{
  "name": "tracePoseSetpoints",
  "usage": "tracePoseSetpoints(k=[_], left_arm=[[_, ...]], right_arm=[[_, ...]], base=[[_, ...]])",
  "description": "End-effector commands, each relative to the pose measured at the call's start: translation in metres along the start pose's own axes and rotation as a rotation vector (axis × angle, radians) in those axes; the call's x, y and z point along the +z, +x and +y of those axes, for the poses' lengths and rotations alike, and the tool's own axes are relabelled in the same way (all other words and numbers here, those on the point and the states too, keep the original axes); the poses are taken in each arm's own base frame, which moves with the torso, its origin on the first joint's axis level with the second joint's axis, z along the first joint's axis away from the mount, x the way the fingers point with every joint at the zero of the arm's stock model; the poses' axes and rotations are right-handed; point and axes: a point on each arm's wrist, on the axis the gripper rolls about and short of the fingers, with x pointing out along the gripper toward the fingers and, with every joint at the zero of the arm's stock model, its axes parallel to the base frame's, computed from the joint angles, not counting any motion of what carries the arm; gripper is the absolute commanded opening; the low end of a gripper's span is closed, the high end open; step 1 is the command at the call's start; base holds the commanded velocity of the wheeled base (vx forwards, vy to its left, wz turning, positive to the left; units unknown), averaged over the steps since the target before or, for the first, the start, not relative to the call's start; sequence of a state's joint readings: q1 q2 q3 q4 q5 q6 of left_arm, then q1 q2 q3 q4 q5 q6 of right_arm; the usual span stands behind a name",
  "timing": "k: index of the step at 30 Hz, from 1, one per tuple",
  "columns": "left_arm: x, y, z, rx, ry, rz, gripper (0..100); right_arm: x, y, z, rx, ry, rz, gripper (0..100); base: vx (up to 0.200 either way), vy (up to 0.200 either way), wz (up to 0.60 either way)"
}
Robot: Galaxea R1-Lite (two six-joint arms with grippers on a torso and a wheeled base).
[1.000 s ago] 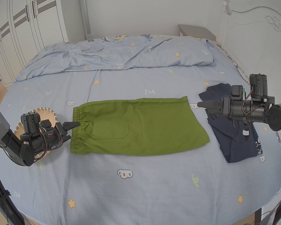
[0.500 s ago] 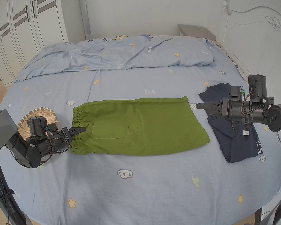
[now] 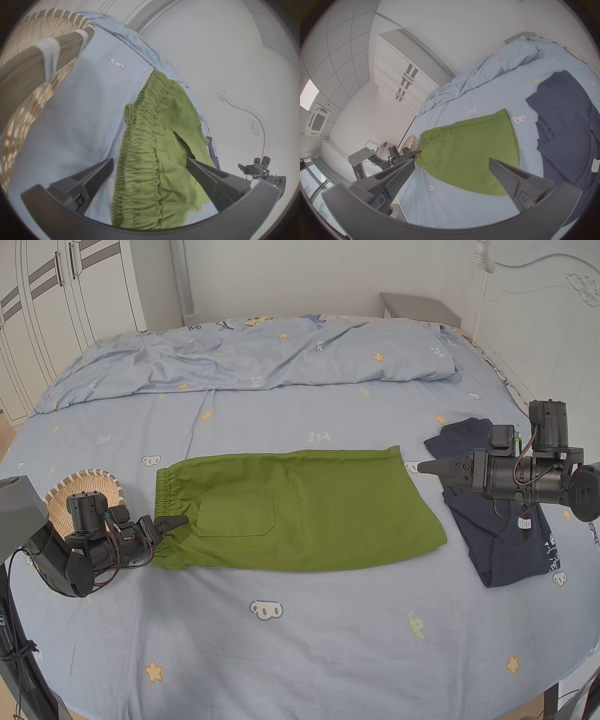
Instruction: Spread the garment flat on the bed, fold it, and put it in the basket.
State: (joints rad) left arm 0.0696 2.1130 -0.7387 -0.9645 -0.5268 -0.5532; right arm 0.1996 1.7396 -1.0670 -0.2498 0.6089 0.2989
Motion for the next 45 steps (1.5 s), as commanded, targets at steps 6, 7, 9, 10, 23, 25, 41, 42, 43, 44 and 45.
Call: tracePoseSetpoints(k=[6, 7, 9, 10, 23, 25, 41, 42, 43, 44, 45], left_arm=[[0.004, 0.016, 0.008, -0.012, -0.072, 0.012, 100], [0.006, 0.018, 0.009, -0.024, -0.097, 0.017, 100], [0.007, 0.019, 0.009, -0.054, -0.119, 0.032, 100], [0.008, 0.018, 0.009, -0.07, -0.128, 0.043, 100], [0.011, 0.024, 0.011, -0.089, -0.159, 0.096, 0], [0.011, 0.024, 0.011, -0.09, -0.158, 0.095, 0], [0.028, 0.001, -0.021, -0.113, -0.175, 0.077, 0], [0.029, 0.0, -0.022, -0.115, -0.173, 0.074, 0], [0.029, -0.001, -0.022, -0.115, -0.173, 0.074, 0], [0.03, -0.002, -0.023, -0.118, -0.17, 0.071, 0], [0.03, -0.002, -0.023, -0.117, -0.171, 0.07, 0]], right_arm=[[-0.002, 0.003, 0.001, 0.004, 0.0, 0.011, 100], [-0.002, 0.003, 0.001, 0.004, 0.0, 0.011, 100], [-0.001, 0.003, 0.001, 0.003, 0.001, 0.007, 100], [-0.002, 0.003, 0.0, 0.003, 0.001, 0.009, 100], [-0.004, 0.01, -0.006, 0.002, 0.011, 0.017, 100], [-0.005, 0.012, -0.008, -0.001, 0.019, 0.022, 100], [-0.035, 0.04, -0.109, -0.175, 0.204, 0.14, 100], [-0.038, 0.043, -0.113, -0.178, 0.21, 0.147, 100], [-0.038, 0.044, -0.114, -0.179, 0.212, 0.15, 100], [-0.041, 0.048, -0.118, -0.181, 0.219, 0.159, 100], [-0.042, 0.049, -0.118, -0.181, 0.221, 0.162, 100]], base=[[0.0, 0.0, 0.0], [0.0, 0.0, 0.0], [0.0, 0.0, 0.0], [0.0, 0.0, 0.0], [0.0, 0.0, 0.0], [0.0, 0.0, 0.0], [0.0, 0.0, 0.0], [0.0, 0.0, 0.0], [0.0, 0.0, 0.0], [0.0, 0.0, 0.0], [0.0, 0.0, 0.0]])
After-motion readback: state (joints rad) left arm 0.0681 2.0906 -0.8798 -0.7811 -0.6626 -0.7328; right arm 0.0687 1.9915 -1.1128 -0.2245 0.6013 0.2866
